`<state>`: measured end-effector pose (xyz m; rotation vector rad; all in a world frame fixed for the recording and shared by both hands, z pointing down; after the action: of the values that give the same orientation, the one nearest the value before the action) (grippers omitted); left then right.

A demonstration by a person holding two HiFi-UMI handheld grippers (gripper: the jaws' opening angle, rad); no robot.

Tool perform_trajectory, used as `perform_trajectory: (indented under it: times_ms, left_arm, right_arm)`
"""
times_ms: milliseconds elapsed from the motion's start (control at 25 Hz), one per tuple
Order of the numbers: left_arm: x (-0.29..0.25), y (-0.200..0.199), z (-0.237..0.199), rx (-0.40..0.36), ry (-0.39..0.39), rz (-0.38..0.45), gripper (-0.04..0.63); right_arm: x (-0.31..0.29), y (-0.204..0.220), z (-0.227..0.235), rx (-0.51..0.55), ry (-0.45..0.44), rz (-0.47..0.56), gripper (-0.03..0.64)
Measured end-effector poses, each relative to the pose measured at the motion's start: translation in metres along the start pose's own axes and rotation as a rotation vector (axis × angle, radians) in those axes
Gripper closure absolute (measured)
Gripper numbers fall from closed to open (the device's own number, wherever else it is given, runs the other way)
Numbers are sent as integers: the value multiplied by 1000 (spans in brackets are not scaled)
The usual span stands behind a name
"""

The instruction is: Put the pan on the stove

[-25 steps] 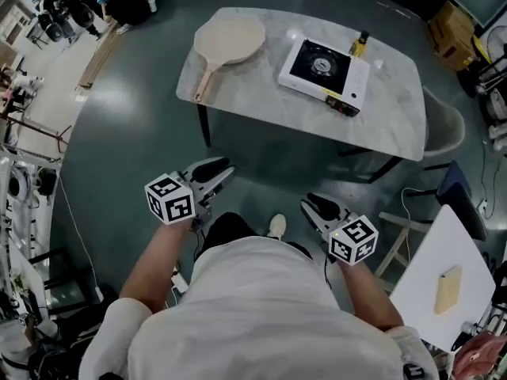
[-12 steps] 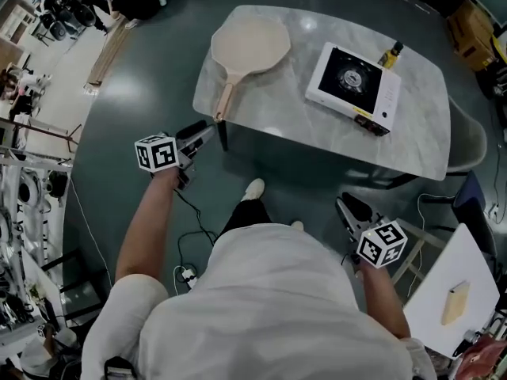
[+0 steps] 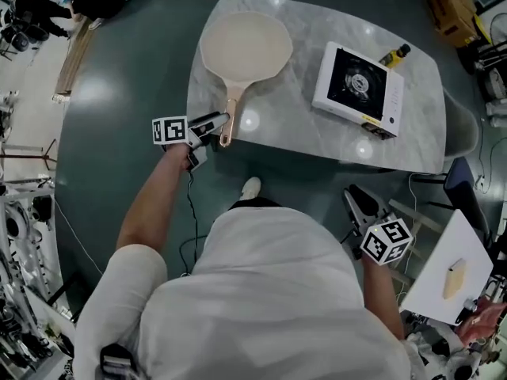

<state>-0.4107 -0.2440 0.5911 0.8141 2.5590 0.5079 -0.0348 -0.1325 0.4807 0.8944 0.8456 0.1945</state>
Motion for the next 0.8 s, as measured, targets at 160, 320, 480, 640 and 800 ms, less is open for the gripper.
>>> perform_trajectory:
  times_ms: [160, 320, 480, 640, 800]
  left_arm:
    - [-29, 3, -9, 65, 104, -45, 313]
    - [-57, 10, -4, 142, 216, -91, 313]
    - [-80, 11, -1, 239, 286, -119, 325]
    - [-83, 8, 9, 249, 354, -132, 489]
    - [-89, 9, 14, 265, 356, -128, 503]
  right_arm:
    - [-11, -1, -9, -26, 52, -8, 526]
    - [-5, 5, -14, -63, 116, -21, 526]
    - [-1, 9, -3, -103, 164, -24, 526]
    - [2, 10, -16, -121, 198, -20, 526]
    - [3, 15, -19, -137, 219, -19, 526]
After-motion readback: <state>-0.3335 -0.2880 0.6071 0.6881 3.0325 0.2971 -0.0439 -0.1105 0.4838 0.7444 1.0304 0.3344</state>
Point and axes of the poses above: the fingertips, and each gripper's own axes: x backward along the fingers, z to its right, y out of its underside, the point moved 1 cm from there along x, backward along the fingers, and after that the axes turned 2 degrees about -z, right-handed, at the moved point
